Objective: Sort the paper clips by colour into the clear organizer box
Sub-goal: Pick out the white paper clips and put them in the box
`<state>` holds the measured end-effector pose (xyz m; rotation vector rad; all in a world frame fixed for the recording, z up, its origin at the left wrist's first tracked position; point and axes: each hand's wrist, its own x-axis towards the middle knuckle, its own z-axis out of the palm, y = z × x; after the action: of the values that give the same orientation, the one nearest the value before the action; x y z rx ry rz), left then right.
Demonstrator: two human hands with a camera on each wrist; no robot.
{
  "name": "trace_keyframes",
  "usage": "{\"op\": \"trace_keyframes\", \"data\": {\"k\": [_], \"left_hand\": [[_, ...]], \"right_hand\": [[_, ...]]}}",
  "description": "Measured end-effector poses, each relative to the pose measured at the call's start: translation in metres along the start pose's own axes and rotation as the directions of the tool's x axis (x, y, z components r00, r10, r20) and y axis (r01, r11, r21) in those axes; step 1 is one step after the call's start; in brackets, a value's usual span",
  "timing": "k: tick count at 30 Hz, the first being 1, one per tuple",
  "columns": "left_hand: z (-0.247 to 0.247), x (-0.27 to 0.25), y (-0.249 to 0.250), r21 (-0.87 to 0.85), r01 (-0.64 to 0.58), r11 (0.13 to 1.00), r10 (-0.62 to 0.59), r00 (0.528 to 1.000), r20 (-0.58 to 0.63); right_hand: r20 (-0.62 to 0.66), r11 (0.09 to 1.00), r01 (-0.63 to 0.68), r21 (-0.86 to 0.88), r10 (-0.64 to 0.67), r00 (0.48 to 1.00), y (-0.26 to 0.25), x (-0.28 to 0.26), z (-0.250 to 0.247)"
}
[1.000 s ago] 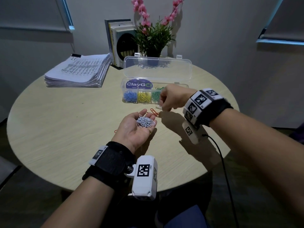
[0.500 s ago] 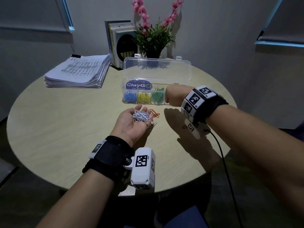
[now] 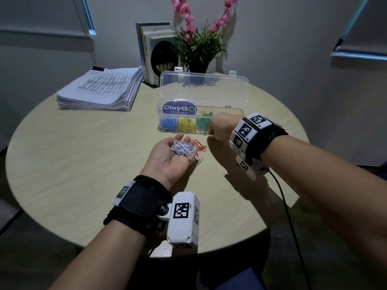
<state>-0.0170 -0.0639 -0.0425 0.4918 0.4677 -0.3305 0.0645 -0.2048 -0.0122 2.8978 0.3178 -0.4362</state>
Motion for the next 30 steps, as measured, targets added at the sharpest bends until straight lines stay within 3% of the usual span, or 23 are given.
{"op": "trace_keyframes", "data": {"k": [8,14,23,30], "left_hand": [[0.001,-0.002,0.002,-0.014,-0.003,1.000,0.003,1.000,0.016],[0.001,-0.006,-0.003,0.002,0.016,1.000,-0.016,1.000,0.020],[-0.001,-0.006,-0.004,0.004,0.015,1.000,-0.015,1.000,0.016],[0.000,-0.007,-0.005,0.010,0.017,1.000,-0.017,1.000,0.014]], "right_hand": [[0.116,0.998,0.027,-0.062,-0.020,0.993,0.006,-0.002,-0.001],[-0.039,0.997,-0.067,0.030,0.068,0.997,0.019,-0.005,0.005],[-0.012,0.994,-0.090,0.064,0.091,0.996,0.025,-0.009,0.016],[-0.070,0.997,0.047,0.065,-0.043,0.997,0.017,-0.010,0.008]]}}
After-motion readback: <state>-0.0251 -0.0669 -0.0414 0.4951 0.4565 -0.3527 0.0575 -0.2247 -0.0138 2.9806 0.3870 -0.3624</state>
